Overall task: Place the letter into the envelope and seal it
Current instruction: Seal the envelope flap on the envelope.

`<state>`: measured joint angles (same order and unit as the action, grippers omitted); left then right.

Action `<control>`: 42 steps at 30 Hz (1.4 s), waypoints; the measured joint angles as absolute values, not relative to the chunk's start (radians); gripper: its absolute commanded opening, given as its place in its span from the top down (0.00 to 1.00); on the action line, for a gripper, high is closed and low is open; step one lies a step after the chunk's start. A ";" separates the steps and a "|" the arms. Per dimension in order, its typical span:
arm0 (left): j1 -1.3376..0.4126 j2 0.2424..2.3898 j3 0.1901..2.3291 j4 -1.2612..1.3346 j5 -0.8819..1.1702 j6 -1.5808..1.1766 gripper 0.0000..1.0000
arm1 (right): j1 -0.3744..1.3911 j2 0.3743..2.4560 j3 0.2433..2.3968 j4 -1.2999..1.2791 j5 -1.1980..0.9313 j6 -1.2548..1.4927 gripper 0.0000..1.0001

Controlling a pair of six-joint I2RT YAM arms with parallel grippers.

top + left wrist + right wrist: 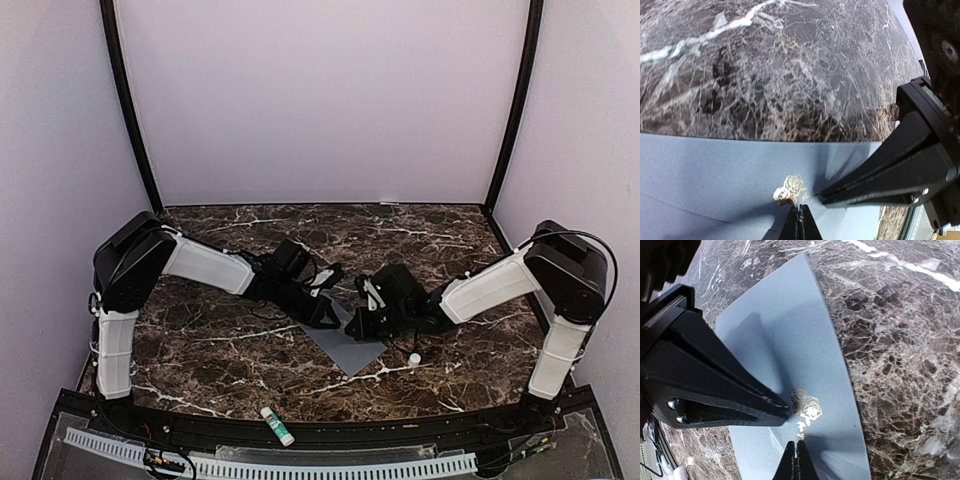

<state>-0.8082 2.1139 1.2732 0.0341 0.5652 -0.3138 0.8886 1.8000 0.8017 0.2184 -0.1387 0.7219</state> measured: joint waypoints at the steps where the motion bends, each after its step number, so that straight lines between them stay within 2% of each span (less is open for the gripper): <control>1: -0.808 2.107 1.266 0.028 0.566 -0.314 0.99 | 0.889 1.799 0.800 0.220 -0.138 0.722 1.00; 19: -0.839 2.083 1.241 0.006 0.558 -0.291 1.00 | 0.888 1.742 0.735 0.216 -0.138 0.736 1.00; 32: -0.840 2.083 1.241 0.003 0.558 -0.291 1.00 | 0.900 1.824 0.834 0.215 -0.162 0.739 1.00; 42: -0.840 2.082 1.241 0.000 0.553 -0.280 1.00 | 0.895 1.775 0.777 0.209 -0.134 0.744 1.00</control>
<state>-0.8398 2.0823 1.2407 -0.0002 0.5529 -0.2802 0.8948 1.7752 0.7769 0.2092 -0.1345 0.7437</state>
